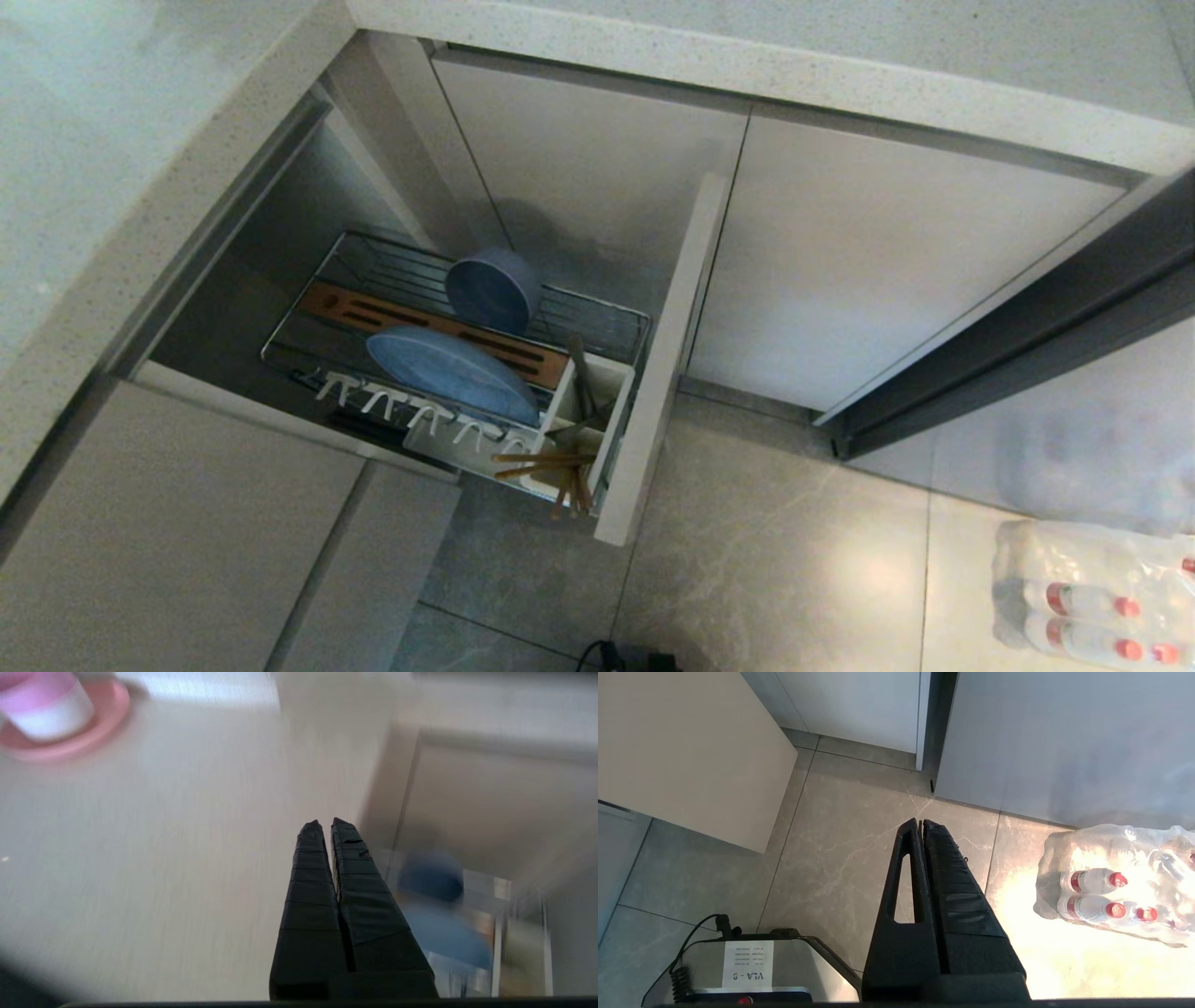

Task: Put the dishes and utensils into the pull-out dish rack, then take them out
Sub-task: Take the plate out of the cupboard

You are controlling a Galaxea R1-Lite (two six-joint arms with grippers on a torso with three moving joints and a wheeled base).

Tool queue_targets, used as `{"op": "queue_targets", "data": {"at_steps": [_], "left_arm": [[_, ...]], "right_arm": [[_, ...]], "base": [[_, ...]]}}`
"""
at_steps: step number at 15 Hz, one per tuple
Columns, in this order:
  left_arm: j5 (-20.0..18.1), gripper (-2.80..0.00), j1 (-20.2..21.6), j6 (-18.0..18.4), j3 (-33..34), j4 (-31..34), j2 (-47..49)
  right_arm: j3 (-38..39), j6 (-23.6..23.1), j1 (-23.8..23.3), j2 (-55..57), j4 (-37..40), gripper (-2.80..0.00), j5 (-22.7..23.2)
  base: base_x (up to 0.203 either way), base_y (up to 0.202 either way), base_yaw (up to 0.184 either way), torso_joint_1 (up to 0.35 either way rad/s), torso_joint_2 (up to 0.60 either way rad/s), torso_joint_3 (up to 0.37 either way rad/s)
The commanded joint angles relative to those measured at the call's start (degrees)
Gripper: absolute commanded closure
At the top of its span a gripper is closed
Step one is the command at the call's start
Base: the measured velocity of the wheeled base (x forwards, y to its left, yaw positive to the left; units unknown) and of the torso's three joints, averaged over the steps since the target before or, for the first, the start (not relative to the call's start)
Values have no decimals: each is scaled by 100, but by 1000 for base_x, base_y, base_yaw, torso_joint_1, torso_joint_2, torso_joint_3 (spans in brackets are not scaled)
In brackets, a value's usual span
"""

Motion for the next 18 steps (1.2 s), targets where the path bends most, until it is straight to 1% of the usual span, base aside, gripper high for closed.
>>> {"op": "queue_targets", "data": {"at_steps": [1, 2, 3, 5, 6, 8, 10, 11, 12, 13, 14, 16, 18], "left_arm": [[-295, 0, 367, 2, 362, 308, -909], [-531, 0, 616, -4, 609, 547, -1200], [-706, 0, 777, -7, 860, 717, -1439], [-914, 0, 919, -16, 1383, 824, -1814], [-995, 0, 990, -85, 1687, 831, -2012], [-1160, 0, 1101, -441, 2270, 834, -2378], [-1217, 0, 1135, -868, 2799, 830, -2617], [-1229, 0, 1140, -1032, 2965, 897, -2754], [-1268, 0, 1139, -1099, 3005, 1192, -2908], [-1359, 0, 1124, -1121, 3088, 1468, -3065], [-1429, 0, 1123, -1133, 3216, 1545, -3108], [-1437, 0, 1121, -1125, 3387, 1552, -3111], [-1425, 0, 1121, -1098, 3739, 1485, -3111]], "right_arm": [[0, 1, 0, 9, -2, 0, -2], [0, 1, 0, 7, -2, 0, -2], [0, 1, 0, 9, -2, 0, -2], [0, 1, 0, 6, -2, 0, -2], [0, 1, 0, 9, -2, 0, -2], [0, 1, 0, 9, -2, 0, -2], [0, 1, 0, 9, -2, 0, -2], [0, 1, 0, 9, -2, 0, -2], [0, 1, 0, 9, -2, 0, -2], [0, 1, 0, 9, -2, 0, -2], [0, 1, 0, 9, -2, 0, -2], [0, 1, 0, 9, -2, 0, -2], [0, 1, 0, 9, -2, 0, -2]], "base": [[0, 0, 0, 0, 0, 0], [0, 0, 0, 0, 0, 0], [0, 0, 0, 0, 0, 0], [0, 0, 0, 0, 0, 0], [0, 0, 0, 0, 0, 0], [0, 0, 0, 0, 0, 0], [0, 0, 0, 0, 0, 0], [0, 0, 0, 0, 0, 0], [0, 0, 0, 0, 0, 0], [0, 0, 0, 0, 0, 0], [0, 0, 0, 0, 0, 0], [0, 0, 0, 0, 0, 0], [0, 0, 0, 0, 0, 0]]}}
